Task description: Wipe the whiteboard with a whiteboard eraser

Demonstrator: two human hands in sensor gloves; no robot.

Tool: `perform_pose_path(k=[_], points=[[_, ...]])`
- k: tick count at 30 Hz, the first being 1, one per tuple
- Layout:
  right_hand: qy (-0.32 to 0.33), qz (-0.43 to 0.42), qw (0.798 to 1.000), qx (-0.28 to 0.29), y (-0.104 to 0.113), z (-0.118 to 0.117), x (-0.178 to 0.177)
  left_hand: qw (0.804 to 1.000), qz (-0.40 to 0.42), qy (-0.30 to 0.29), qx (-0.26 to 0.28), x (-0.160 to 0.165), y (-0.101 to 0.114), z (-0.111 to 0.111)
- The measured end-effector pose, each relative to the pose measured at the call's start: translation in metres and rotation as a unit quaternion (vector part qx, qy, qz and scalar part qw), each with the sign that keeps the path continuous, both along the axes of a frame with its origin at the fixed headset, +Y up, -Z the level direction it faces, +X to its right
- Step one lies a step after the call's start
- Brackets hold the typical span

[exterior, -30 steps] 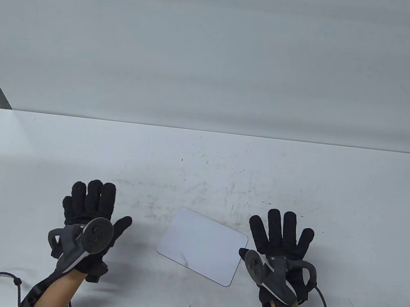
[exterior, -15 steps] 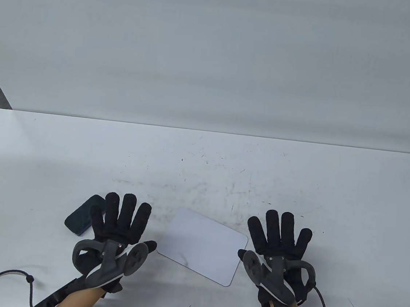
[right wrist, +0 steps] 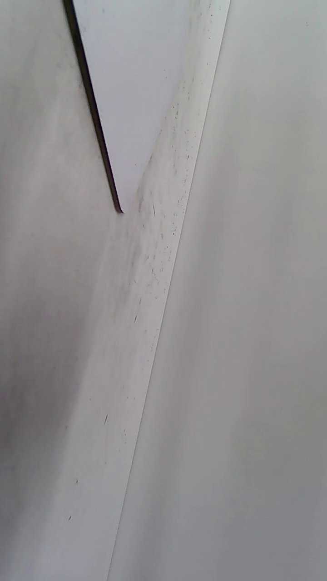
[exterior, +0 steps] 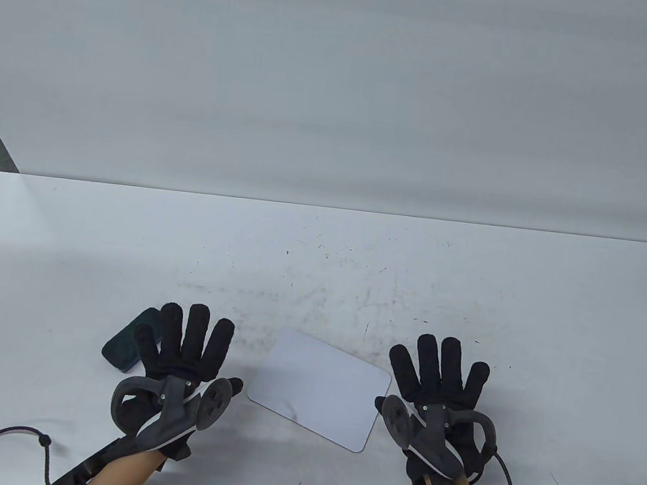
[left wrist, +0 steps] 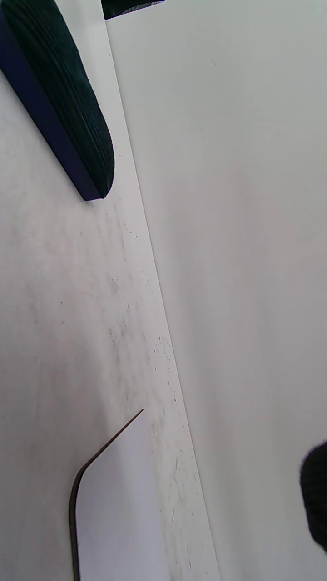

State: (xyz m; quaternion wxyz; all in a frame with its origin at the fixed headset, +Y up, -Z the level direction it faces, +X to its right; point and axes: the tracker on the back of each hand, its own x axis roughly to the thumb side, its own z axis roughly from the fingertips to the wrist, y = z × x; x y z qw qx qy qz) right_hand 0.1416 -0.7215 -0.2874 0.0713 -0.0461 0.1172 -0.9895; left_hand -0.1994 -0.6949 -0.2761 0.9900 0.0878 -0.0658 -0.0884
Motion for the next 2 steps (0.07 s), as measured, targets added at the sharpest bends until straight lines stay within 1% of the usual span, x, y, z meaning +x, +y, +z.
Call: perform_pose_path(k=[2], points=[[-0.001, -0.001, 1.000, -0.001, 0.0002, 0.0001, 0.0001, 1.000, -0.002, -0.001, 0.001, 0.0004, -0.0004, 0.0002]])
